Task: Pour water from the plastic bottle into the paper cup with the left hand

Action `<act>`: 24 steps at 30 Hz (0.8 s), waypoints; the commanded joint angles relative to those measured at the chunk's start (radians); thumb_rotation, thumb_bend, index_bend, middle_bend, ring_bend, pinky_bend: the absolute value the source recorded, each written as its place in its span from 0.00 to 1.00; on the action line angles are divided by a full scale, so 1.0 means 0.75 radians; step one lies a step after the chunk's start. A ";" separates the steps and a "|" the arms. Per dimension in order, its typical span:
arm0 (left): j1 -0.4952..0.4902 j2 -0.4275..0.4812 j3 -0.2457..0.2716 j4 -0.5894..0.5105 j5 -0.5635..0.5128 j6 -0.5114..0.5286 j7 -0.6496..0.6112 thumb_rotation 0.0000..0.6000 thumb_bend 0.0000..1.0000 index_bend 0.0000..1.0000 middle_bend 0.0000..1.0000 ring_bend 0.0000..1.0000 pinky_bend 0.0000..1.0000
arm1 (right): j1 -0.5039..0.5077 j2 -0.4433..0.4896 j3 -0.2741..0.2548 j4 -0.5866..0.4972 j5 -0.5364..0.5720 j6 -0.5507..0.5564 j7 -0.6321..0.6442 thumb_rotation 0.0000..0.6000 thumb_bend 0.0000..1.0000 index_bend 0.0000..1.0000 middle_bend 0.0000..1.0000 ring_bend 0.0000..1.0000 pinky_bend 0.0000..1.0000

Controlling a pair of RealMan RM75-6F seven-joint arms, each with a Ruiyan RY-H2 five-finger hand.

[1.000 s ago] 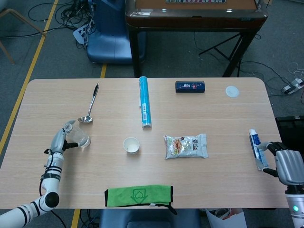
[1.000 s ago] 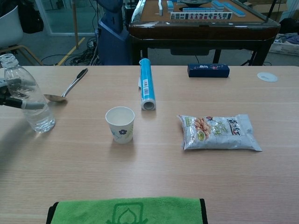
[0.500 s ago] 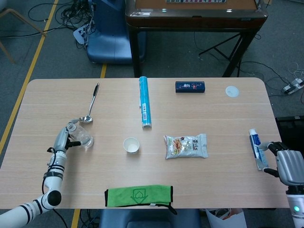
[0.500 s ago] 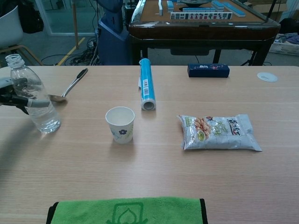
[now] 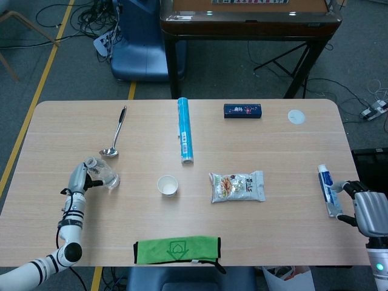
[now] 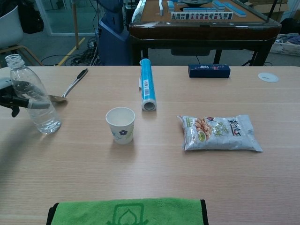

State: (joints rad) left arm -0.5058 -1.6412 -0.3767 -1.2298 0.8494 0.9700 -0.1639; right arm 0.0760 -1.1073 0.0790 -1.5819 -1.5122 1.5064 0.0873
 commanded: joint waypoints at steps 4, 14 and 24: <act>-0.003 -0.008 -0.002 0.000 0.032 0.040 0.017 1.00 0.00 0.52 0.50 0.52 0.82 | 0.000 0.001 -0.001 -0.002 -0.003 0.001 0.000 1.00 0.23 0.45 0.49 0.40 0.66; -0.013 0.026 0.073 -0.059 0.218 0.155 0.142 1.00 0.00 0.55 0.52 0.53 0.83 | -0.002 0.005 -0.004 -0.009 -0.013 0.006 0.005 1.00 0.23 0.45 0.50 0.41 0.66; -0.080 0.051 0.155 -0.137 0.381 0.284 0.534 1.00 0.00 0.55 0.52 0.53 0.83 | -0.007 0.016 -0.011 -0.025 -0.035 0.021 0.011 1.00 0.23 0.45 0.50 0.41 0.66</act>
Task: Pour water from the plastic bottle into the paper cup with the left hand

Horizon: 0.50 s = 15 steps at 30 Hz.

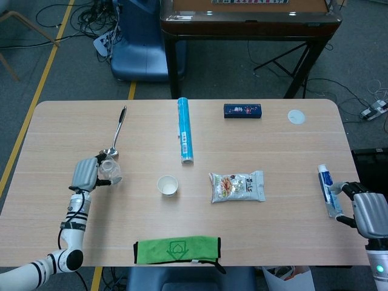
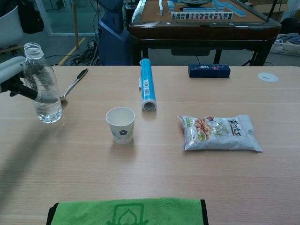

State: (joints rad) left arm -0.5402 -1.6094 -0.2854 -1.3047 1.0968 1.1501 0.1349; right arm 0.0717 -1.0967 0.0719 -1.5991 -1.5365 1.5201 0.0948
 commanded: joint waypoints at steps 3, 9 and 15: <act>-0.054 0.015 0.053 -0.064 0.062 0.044 0.249 1.00 0.00 0.55 0.52 0.53 0.83 | -0.004 0.007 -0.002 -0.008 -0.008 0.011 0.005 1.00 0.23 0.45 0.50 0.41 0.66; -0.092 0.009 0.098 -0.090 0.087 0.051 0.469 1.00 0.00 0.55 0.52 0.53 0.83 | -0.008 0.016 -0.001 -0.011 -0.010 0.017 0.026 1.00 0.23 0.45 0.50 0.41 0.66; -0.124 -0.016 0.122 -0.093 0.085 0.051 0.637 1.00 0.00 0.55 0.52 0.53 0.83 | -0.003 0.022 0.000 -0.005 0.007 -0.006 0.052 1.00 0.23 0.45 0.50 0.41 0.66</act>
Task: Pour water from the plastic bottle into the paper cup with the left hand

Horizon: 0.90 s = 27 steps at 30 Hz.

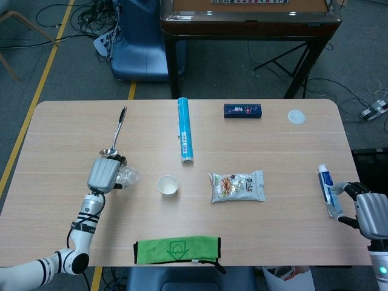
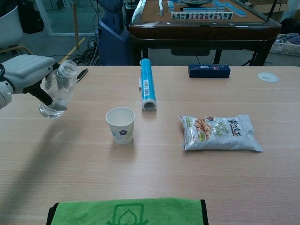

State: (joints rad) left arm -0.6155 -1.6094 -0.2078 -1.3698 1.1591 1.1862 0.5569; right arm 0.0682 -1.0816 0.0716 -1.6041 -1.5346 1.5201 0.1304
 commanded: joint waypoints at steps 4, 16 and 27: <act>-0.050 -0.035 0.028 0.010 -0.017 -0.010 0.191 1.00 0.00 0.55 0.52 0.53 0.83 | 0.006 0.003 0.002 0.008 0.018 -0.023 0.020 1.00 0.23 0.45 0.50 0.41 0.66; -0.111 -0.105 0.060 0.145 -0.052 -0.004 0.482 1.00 0.04 0.56 0.53 0.53 0.83 | 0.007 0.014 0.006 0.017 0.029 -0.031 0.065 1.00 0.23 0.45 0.50 0.41 0.66; -0.129 -0.127 0.079 0.183 -0.045 0.012 0.595 1.00 0.04 0.57 0.53 0.54 0.83 | 0.006 0.024 0.005 0.012 0.032 -0.038 0.090 1.00 0.23 0.45 0.50 0.41 0.66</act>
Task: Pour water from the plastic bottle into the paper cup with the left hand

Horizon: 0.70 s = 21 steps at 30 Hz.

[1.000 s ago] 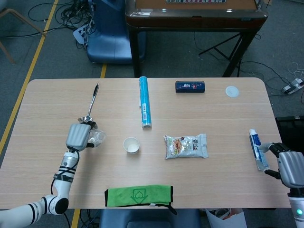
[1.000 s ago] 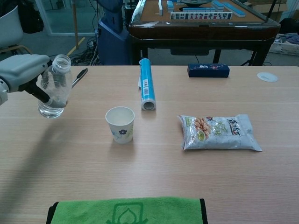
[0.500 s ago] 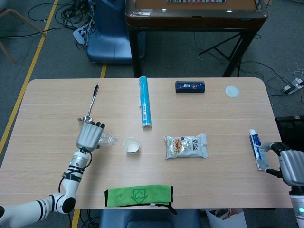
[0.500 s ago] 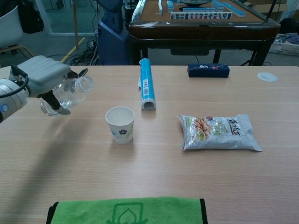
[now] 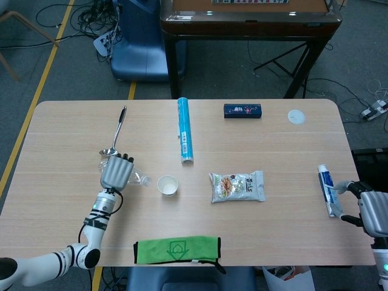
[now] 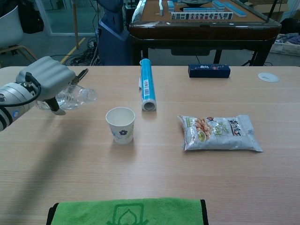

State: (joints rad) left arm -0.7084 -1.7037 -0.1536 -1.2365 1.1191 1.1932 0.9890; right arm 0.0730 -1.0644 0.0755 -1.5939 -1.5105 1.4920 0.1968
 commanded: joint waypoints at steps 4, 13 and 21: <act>-0.016 -0.003 0.020 0.019 0.027 0.003 0.056 1.00 0.04 0.57 0.54 0.54 0.83 | -0.001 0.005 -0.004 -0.007 -0.006 -0.001 0.004 1.00 0.23 0.45 0.50 0.41 0.66; -0.041 -0.029 0.020 0.068 0.032 -0.013 0.129 1.00 0.04 0.57 0.54 0.55 0.83 | -0.002 0.009 -0.005 -0.012 -0.002 -0.005 0.002 1.00 0.23 0.45 0.50 0.41 0.66; -0.080 -0.086 -0.040 0.037 -0.110 -0.009 0.353 1.00 0.04 0.57 0.54 0.55 0.83 | -0.002 0.011 -0.006 -0.013 -0.001 -0.008 0.006 1.00 0.23 0.45 0.50 0.41 0.66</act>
State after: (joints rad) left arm -0.7565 -1.7526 -0.1683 -1.2002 1.0666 1.1839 1.2164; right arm 0.0717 -1.0563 0.0711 -1.6036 -1.5110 1.4861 0.2013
